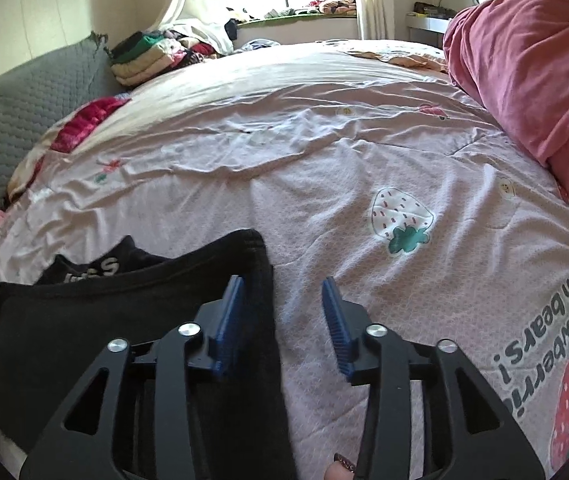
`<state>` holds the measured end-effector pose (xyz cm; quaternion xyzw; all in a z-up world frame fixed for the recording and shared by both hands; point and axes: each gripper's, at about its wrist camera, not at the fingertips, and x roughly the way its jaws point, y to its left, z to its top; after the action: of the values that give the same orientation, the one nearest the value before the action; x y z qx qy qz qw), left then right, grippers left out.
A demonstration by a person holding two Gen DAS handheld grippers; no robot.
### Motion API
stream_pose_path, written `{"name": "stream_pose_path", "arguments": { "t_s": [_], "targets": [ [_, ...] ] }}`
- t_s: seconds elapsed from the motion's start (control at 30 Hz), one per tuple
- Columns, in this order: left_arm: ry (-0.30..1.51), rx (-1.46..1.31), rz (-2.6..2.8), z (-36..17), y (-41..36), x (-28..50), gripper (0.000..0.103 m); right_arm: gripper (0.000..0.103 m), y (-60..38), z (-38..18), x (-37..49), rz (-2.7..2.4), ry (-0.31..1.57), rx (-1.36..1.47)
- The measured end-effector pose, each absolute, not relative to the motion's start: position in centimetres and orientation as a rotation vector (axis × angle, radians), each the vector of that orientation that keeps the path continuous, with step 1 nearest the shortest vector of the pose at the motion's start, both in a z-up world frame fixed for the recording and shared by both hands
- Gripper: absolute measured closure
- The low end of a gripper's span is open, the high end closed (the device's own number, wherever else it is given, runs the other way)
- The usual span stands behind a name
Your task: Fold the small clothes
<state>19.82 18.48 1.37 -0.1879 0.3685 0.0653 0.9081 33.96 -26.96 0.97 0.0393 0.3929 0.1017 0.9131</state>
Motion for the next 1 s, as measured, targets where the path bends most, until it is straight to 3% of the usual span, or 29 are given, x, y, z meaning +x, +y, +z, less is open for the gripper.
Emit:
{"name": "stream_pose_path", "arguments": {
  "t_s": [0.23, 0.4, 0.53, 1.0],
  "targets": [
    [0.737, -0.334, 0.098, 2.9, 16.3, 17.6, 0.068, 0.059, -25.9, 2.4, 30.6, 0.282, 0.793, 0.055],
    [0.749, -0.351, 0.065, 2.6, 14.8, 16.0, 0.067, 0.059, -25.1, 3.4, 28.3, 0.323, 0.774, 0.024],
    [0.747, -0.310, 0.059, 3.0, 13.5, 15.1, 0.067, 0.052, -24.9, 3.4, 26.6, 0.338, 0.769, 0.020],
    [0.877, -0.265, 0.050, -0.2, 11.1, 13.4, 0.067, 0.052, -24.9, -0.3, 22.1, 0.330, 0.883, -0.025]
  ]
}}
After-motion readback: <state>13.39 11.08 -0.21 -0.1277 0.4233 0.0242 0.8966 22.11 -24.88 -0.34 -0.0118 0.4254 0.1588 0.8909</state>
